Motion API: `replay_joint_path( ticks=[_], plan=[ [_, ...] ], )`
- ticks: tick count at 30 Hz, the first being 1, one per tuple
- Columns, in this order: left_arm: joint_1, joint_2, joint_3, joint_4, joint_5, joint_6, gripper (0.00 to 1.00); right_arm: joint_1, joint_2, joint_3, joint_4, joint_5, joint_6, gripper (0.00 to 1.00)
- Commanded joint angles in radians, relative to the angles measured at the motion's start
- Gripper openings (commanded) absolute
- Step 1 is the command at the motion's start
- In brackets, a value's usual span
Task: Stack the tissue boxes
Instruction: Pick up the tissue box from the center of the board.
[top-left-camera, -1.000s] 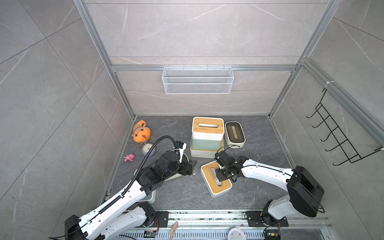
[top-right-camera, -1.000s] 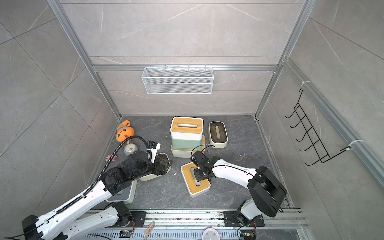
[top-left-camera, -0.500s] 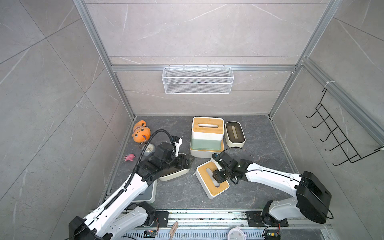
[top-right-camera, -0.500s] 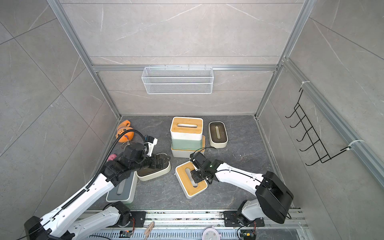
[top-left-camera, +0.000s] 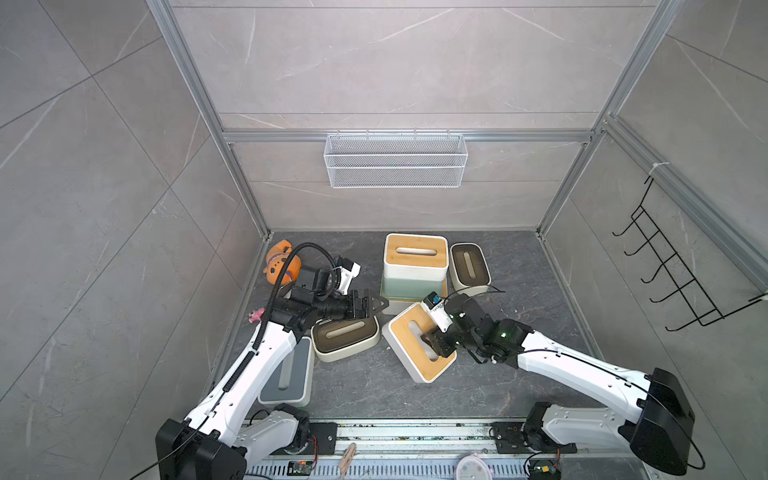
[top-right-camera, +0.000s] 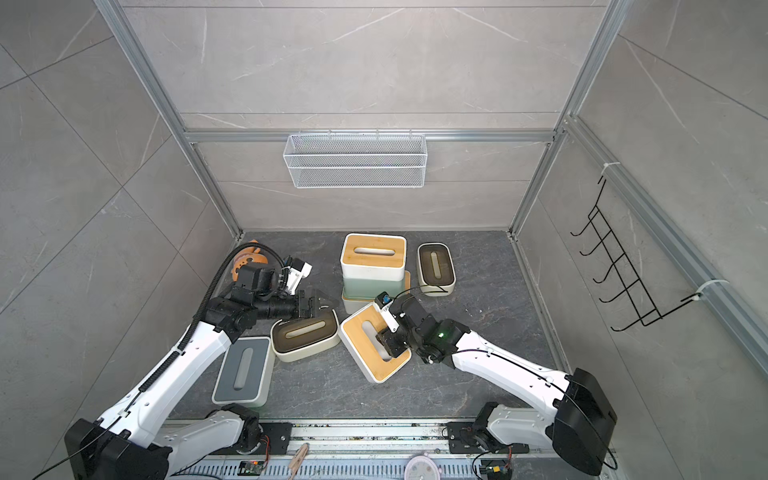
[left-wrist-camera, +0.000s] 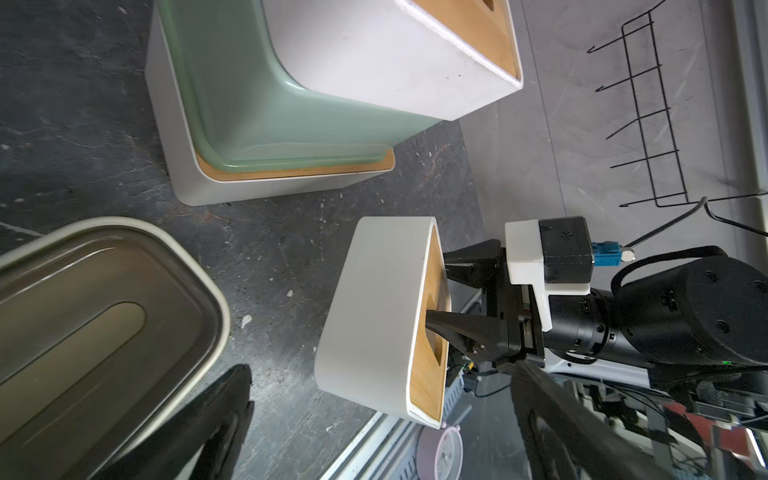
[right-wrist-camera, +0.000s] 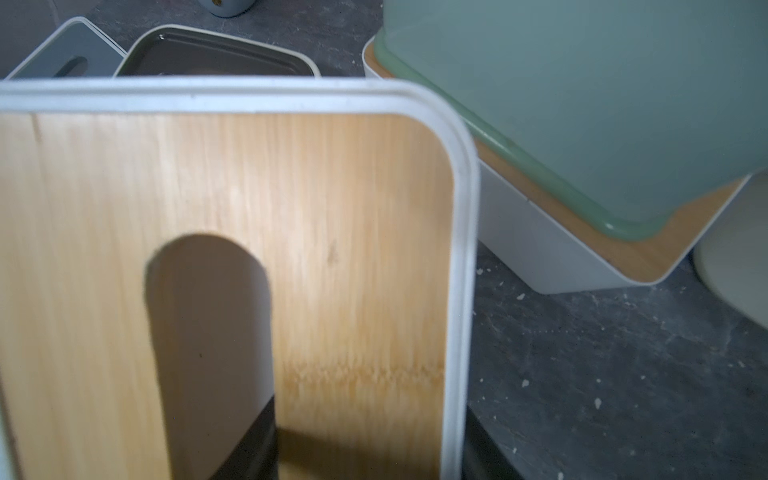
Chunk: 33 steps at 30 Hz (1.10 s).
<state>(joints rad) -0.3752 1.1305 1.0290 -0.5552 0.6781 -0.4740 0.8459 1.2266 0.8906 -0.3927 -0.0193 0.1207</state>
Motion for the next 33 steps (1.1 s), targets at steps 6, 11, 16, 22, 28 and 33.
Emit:
replay_joint_path(
  ticks=[6, 11, 16, 22, 28, 33],
  plan=[
    [-0.021, 0.082, 0.069, 0.009, 0.211, -0.033, 0.98, 0.005, -0.039, 0.097, 0.055, -0.002, -0.099, 0.29],
    [-0.065, 0.12, 0.104, -0.087, 0.202, 0.029, 0.95, 0.004, -0.048, 0.106, 0.067, -0.012, -0.105, 0.29],
    [-0.07, 0.144, 0.124, -0.126, 0.218, 0.049, 0.88, 0.005, -0.051, 0.106, 0.064, -0.013, -0.107, 0.29],
    [-0.083, 0.173, 0.146, -0.141, 0.233, 0.055, 0.85, 0.006, -0.059, 0.097, 0.062, -0.017, -0.105, 0.29],
    [-0.092, 0.22, 0.162, -0.142, 0.253, 0.05, 0.8, 0.006, -0.051, 0.096, 0.075, -0.024, -0.101, 0.29],
    [-0.103, 0.227, 0.16, -0.134, 0.258, 0.04, 0.73, 0.007, -0.045, 0.099, 0.077, -0.03, -0.1, 0.29]
  ],
)
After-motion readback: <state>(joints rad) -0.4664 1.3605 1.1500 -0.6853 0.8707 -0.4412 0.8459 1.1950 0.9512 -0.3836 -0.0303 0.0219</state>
